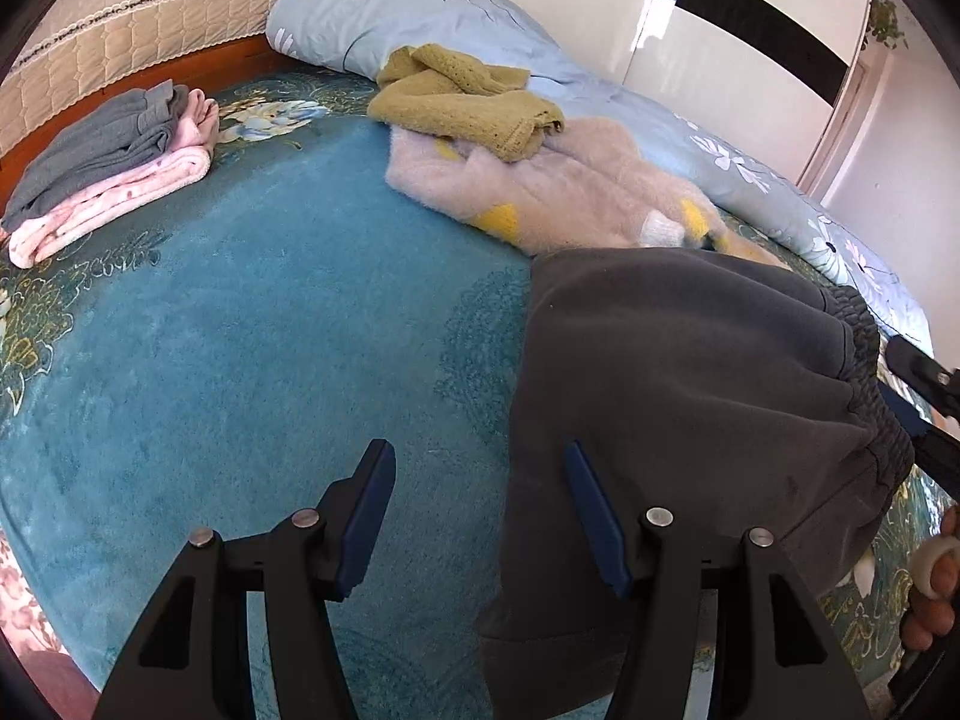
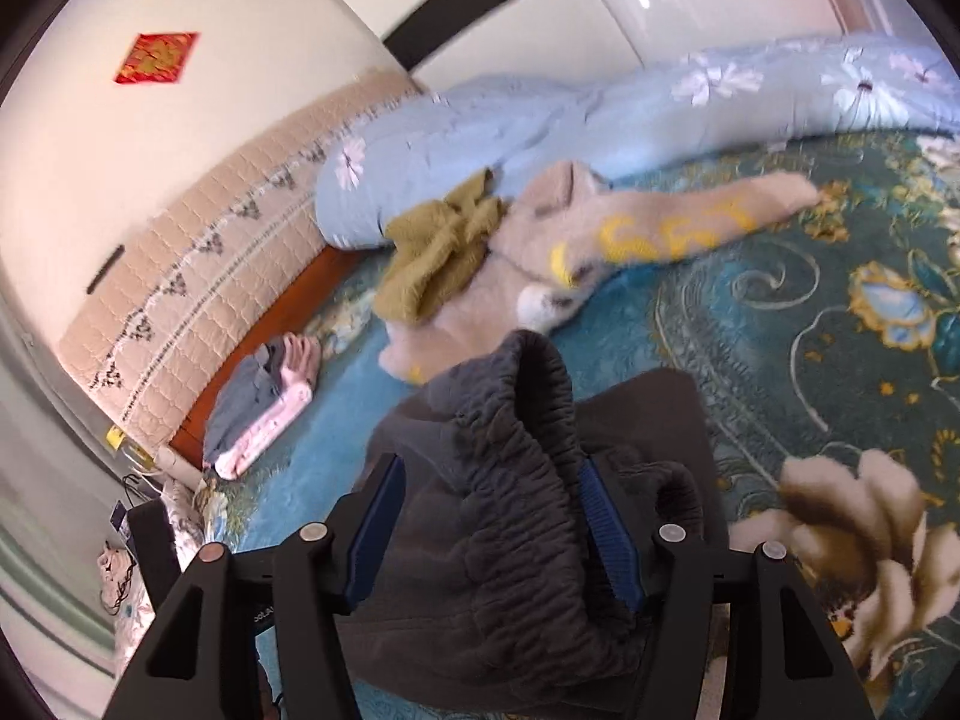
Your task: Fold clothes
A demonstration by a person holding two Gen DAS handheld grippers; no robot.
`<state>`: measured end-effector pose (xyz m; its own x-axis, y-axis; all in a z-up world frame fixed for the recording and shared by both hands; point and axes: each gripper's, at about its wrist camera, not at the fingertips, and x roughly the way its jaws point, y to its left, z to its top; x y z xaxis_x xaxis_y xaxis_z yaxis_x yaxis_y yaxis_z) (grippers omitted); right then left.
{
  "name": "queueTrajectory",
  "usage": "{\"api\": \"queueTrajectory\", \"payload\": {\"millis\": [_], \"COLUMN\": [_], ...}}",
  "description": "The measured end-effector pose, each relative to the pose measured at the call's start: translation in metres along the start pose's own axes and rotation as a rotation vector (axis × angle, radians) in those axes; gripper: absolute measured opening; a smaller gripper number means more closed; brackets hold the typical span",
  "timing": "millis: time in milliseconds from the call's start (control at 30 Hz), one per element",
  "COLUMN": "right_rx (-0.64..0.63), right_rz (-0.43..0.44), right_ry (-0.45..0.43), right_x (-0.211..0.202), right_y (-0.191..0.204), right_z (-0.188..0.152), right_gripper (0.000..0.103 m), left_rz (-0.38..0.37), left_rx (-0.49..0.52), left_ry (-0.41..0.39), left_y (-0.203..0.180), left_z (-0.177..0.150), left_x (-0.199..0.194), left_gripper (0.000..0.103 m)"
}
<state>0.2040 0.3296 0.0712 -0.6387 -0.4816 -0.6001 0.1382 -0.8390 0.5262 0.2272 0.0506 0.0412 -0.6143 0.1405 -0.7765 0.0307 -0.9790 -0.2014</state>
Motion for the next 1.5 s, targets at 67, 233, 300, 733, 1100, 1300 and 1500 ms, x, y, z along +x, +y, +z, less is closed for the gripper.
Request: {"api": "queueTrajectory", "payload": {"millis": [67,233,300,733,1100,1300,1500], "right_rx": [0.020,0.211,0.219,0.102,0.371,0.365,0.430], "right_rz": [-0.053,0.093,0.084,0.210,0.155,0.116,0.130], "right_ry": [0.050,0.249,0.260,0.099,0.090,0.056,0.061], "right_x": [0.011,0.043,0.046,-0.044,-0.035,-0.052,-0.048], "right_y": [-0.005,-0.032,-0.031,0.007,-0.078,-0.077,-0.091], "right_z": [0.014,0.041,0.044,0.026,-0.041,-0.044,-0.052], "right_gripper": [0.064,0.064,0.064,0.016,0.022,0.045,0.056], "left_rz": [-0.013,-0.029,-0.035,-0.145,-0.135,-0.130,-0.148], "left_rx": [0.008,0.009,0.009,0.020,0.099,0.110,0.090], "left_ry": [0.003,0.010,0.014,0.031,0.067,0.074,0.086], "left_y": [0.002,0.004,0.005,0.001,-0.021,-0.025,-0.021], "left_z": [-0.001,-0.003,-0.003,-0.008,-0.018,-0.021,-0.022], "left_x": [-0.001,-0.001,-0.002,-0.014,-0.007,-0.004,-0.002], "left_gripper": [0.061,0.061,0.061,0.061,0.061,0.061,0.061]}}
